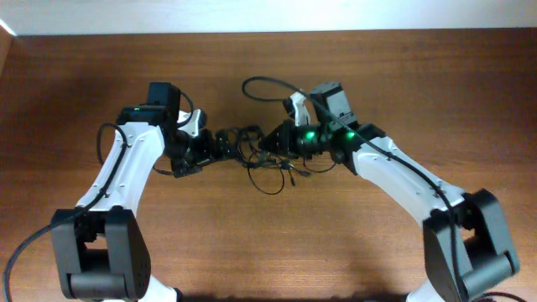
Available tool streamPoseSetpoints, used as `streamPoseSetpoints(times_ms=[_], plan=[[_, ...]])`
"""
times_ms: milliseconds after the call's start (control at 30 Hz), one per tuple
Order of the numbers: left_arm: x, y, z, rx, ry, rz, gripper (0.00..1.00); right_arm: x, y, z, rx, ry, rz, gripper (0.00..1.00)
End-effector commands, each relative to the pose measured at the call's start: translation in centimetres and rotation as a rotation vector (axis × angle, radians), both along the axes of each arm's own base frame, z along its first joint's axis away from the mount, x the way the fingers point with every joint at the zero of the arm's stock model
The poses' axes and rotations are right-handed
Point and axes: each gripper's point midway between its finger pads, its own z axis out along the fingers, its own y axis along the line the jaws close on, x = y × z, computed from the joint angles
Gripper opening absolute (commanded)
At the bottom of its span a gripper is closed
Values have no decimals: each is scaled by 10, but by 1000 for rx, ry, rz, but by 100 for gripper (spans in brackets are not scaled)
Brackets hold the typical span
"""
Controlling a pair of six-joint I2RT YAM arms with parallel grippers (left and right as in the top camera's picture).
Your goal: Untangle cables
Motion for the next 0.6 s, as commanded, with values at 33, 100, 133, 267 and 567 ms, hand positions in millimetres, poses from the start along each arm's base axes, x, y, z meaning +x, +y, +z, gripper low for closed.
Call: streamPoseSetpoints(times_ms=[33,100,133,267,567], plan=[[0,-33,10,-92,-59,-142,99,-13,11,54,144,-27,85,4],[0,-40,11,-92,-70,-163,99,-17,15,70,206,-43,125,4],[0,-42,11,-92,-75,-169,99,-18,17,75,228,-44,139,4],[3,-39,8,-60,-84,-169,98,-22,20,88,278,-64,179,4],[8,-12,-4,101,-43,-42,77,-22,20,87,277,-64,178,4]])
